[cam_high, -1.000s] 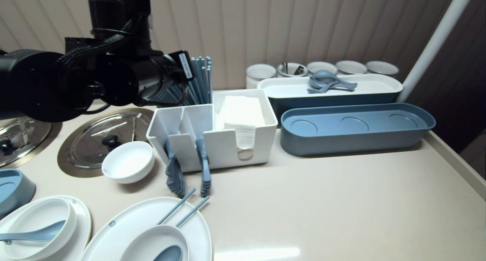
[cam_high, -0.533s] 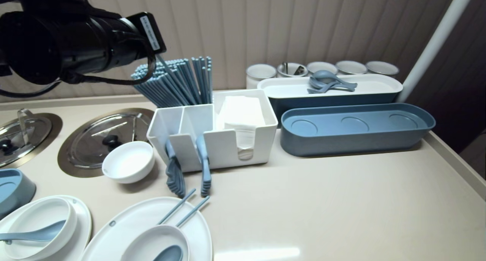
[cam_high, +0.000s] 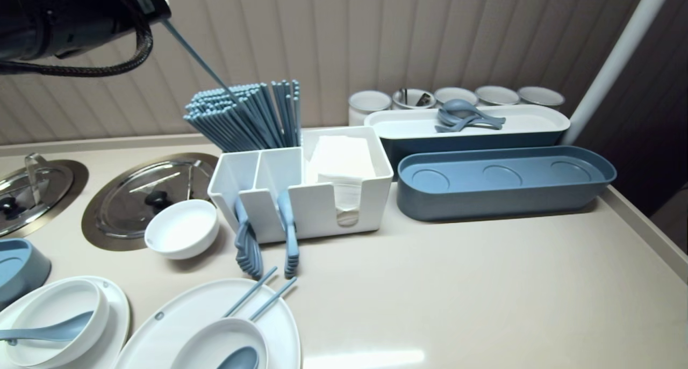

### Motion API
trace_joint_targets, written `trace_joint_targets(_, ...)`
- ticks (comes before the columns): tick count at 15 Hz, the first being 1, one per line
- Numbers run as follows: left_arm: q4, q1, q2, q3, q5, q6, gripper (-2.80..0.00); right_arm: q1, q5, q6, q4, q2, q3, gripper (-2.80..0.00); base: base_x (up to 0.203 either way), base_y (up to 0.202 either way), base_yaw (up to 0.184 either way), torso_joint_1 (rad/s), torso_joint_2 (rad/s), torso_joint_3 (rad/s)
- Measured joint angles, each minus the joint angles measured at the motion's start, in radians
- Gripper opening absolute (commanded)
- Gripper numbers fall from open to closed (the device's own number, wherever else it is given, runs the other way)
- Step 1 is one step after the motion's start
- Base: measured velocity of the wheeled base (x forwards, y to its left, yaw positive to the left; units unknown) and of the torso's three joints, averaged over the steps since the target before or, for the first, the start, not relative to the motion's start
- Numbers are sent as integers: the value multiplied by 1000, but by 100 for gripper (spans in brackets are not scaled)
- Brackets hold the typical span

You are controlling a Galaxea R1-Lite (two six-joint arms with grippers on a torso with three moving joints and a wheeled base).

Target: Pick the chopsticks and place it on the plate

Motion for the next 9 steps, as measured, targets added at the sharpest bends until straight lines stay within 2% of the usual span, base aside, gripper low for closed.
trace_joint_targets(6, 105, 0, -109, -12, -3, 70, -280, 0, 0, 0, 0, 0, 0, -280, 0, 0, 0, 0, 0, 0)
trace_joint_targets(7, 144, 0, -119, -12, -13, 85, -280, 0, 0, 0, 0, 0, 0, -280, 0, 0, 0, 0, 0, 0)
trace_joint_targets(9, 220, -1, -134, -14, -76, 91, -280, 0, 0, 0, 0, 0, 0, -280, 0, 0, 0, 0, 0, 0)
